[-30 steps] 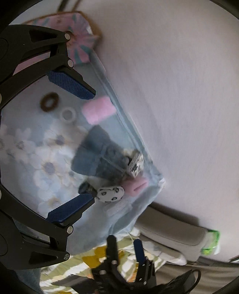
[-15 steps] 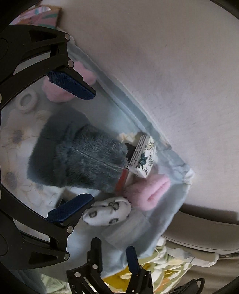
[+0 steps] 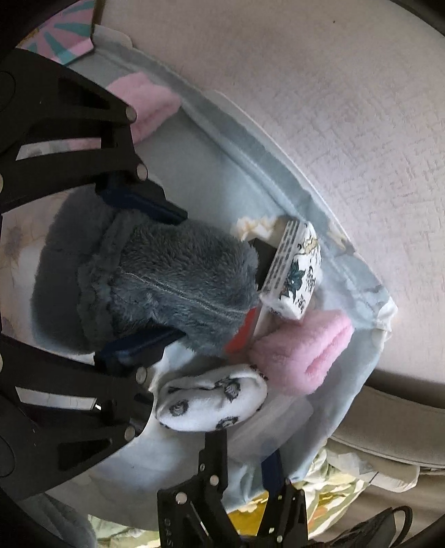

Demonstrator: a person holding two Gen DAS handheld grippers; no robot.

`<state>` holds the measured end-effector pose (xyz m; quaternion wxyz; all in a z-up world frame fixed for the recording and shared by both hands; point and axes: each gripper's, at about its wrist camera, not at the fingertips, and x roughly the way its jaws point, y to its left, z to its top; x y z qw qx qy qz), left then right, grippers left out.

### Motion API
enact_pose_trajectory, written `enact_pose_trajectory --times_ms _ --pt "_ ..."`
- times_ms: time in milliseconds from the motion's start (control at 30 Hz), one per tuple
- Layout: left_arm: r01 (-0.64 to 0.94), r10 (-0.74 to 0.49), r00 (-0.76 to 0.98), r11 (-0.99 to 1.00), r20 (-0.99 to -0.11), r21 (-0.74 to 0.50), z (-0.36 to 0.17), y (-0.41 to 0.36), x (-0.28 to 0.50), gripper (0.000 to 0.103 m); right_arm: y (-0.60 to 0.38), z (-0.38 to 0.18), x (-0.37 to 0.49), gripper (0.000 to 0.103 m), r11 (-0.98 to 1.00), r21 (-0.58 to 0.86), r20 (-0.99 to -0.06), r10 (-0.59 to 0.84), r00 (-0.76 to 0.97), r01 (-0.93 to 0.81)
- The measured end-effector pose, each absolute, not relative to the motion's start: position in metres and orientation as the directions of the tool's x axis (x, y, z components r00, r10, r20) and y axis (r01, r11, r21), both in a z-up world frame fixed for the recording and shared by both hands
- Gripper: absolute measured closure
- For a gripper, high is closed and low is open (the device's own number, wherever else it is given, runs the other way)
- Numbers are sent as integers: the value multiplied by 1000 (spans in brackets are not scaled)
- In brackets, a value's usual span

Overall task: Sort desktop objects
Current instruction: 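Grasp the grey fuzzy hat with the left gripper while the right grasps the clear plastic box, then carry the grey hat and clear box into the cardboard box and release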

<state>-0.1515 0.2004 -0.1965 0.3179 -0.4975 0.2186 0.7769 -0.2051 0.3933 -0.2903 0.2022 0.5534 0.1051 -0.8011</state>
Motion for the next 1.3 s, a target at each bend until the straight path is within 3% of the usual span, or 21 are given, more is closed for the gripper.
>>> enact_pose_trajectory --times_ms 133,267,733,1300 --pt "-713 283 -299 -701 -911 16 -192 197 -150 63 394 -289 -204 51 -901 54 -924 -208 -321 429" --pt "-724 274 -307 -688 -911 37 -184 195 -146 69 398 -280 -199 53 -904 66 -917 -222 -331 423" --pt "-708 298 -305 -706 -904 6 -126 179 -129 70 408 -236 -184 54 -900 90 -908 -250 -337 426" --pt "-561 253 -401 -828 -880 18 -46 119 -101 70 378 -159 -182 54 -813 56 -884 -310 -349 580"
